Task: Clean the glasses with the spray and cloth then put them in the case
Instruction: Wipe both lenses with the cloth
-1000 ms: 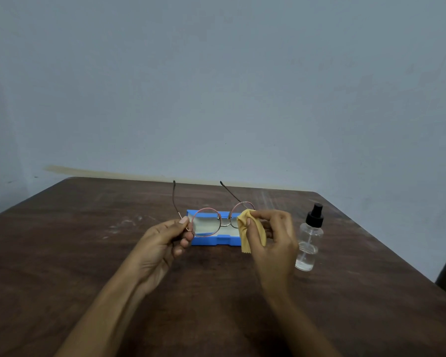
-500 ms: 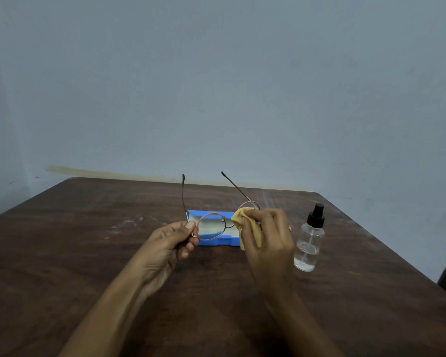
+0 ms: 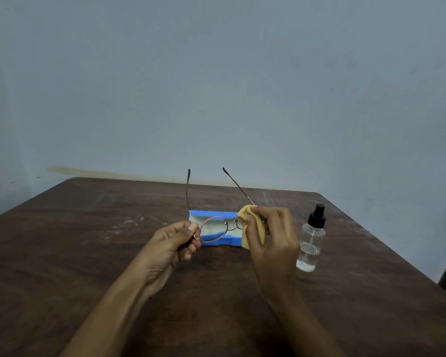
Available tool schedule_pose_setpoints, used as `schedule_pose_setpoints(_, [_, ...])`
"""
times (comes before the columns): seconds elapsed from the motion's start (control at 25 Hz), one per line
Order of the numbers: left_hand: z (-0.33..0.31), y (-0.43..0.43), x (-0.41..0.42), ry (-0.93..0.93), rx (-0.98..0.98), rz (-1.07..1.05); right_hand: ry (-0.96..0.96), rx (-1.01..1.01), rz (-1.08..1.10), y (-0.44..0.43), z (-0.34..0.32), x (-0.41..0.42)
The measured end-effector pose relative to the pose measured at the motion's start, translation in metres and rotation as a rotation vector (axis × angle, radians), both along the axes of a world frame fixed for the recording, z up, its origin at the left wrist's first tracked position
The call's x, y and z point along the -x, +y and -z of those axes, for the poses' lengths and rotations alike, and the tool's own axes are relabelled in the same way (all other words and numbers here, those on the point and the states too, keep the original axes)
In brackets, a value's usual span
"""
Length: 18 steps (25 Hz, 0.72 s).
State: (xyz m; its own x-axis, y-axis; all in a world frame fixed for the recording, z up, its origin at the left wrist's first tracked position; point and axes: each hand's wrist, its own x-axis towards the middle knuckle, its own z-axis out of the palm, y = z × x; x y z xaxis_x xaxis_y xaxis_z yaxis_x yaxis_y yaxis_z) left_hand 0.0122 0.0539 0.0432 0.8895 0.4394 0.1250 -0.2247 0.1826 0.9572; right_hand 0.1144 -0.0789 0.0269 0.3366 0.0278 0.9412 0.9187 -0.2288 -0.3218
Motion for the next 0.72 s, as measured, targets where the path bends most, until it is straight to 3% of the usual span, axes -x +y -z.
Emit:
schedule_pose_setpoints(0.24, [-0.001,-0.001,0.001,-0.013,0.009,0.011,0.164,-0.122,-0.024,-0.005,0.0,-0.005])
schedule_pose_setpoints(0.72, [-0.003,0.001,0.002,-0.017,0.189,0.061,0.261,-0.042,-0.105,0.006,0.009,0.004])
